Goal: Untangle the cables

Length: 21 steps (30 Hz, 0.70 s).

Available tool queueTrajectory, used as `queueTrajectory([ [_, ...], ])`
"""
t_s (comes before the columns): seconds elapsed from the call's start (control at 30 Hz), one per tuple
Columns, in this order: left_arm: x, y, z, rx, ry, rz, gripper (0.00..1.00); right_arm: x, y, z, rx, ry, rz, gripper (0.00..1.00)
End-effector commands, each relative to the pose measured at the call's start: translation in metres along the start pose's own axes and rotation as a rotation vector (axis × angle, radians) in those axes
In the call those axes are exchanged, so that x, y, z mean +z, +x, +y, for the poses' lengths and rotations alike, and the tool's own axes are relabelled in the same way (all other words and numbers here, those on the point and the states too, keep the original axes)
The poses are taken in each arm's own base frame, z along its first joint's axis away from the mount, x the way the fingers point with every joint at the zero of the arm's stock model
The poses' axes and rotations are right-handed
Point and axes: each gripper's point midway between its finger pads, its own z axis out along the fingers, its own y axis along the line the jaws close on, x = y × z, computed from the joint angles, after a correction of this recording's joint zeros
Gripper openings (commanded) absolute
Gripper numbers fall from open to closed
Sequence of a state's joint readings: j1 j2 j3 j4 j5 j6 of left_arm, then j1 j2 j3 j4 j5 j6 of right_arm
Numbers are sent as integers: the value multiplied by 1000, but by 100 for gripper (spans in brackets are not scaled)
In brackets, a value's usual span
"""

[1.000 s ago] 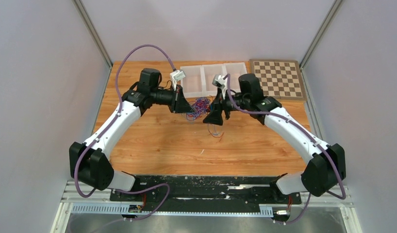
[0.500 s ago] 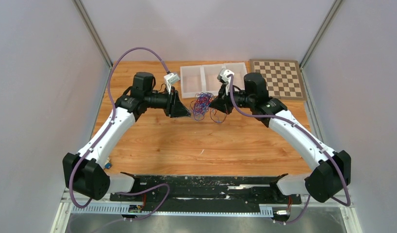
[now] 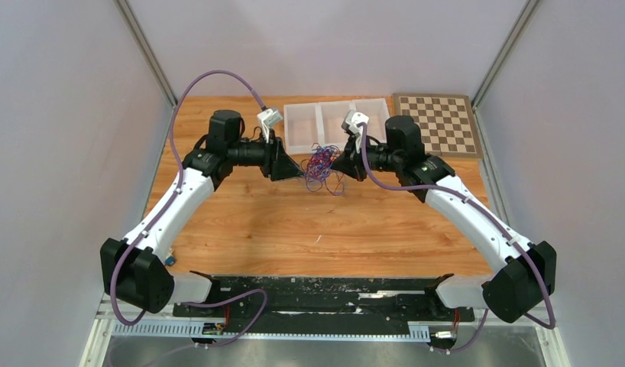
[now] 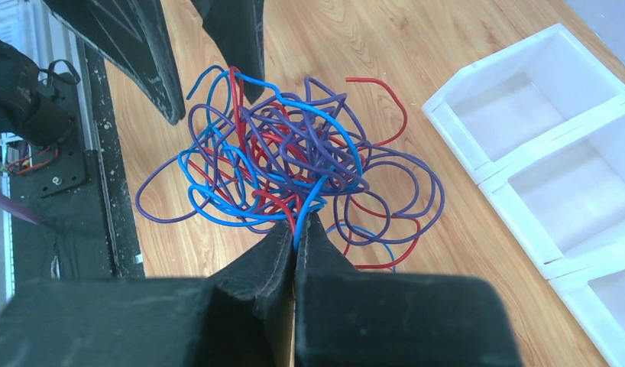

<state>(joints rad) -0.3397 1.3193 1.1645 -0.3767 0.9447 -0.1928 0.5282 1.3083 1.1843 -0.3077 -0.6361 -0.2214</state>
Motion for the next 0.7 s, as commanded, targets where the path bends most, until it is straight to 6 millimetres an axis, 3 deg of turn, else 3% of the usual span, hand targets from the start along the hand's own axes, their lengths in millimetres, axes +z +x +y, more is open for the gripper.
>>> queueTrajectory([
  [0.0,-8,-34,-14,126,11,-71,61,-2,-1,4,-79,-11,5,0],
  [0.17,0,-52,-8,155,-19,-84,65,3,5,20,-154,-59,32,0],
  [0.3,17,-47,-12,155,11,-41,64,8,9,28,-184,-73,52,0],
  [0.37,25,-38,-15,149,34,-14,61,9,8,27,-182,-62,55,0],
  [0.47,34,-22,-12,107,65,35,43,9,10,19,-171,-16,69,0],
  [0.53,36,-13,-12,72,81,64,37,6,13,14,-171,17,83,0],
  [0.57,36,-9,-14,68,98,73,38,4,16,13,-175,26,88,0],
  [0.67,35,-4,-22,61,143,71,52,1,21,14,-177,34,93,0],
])
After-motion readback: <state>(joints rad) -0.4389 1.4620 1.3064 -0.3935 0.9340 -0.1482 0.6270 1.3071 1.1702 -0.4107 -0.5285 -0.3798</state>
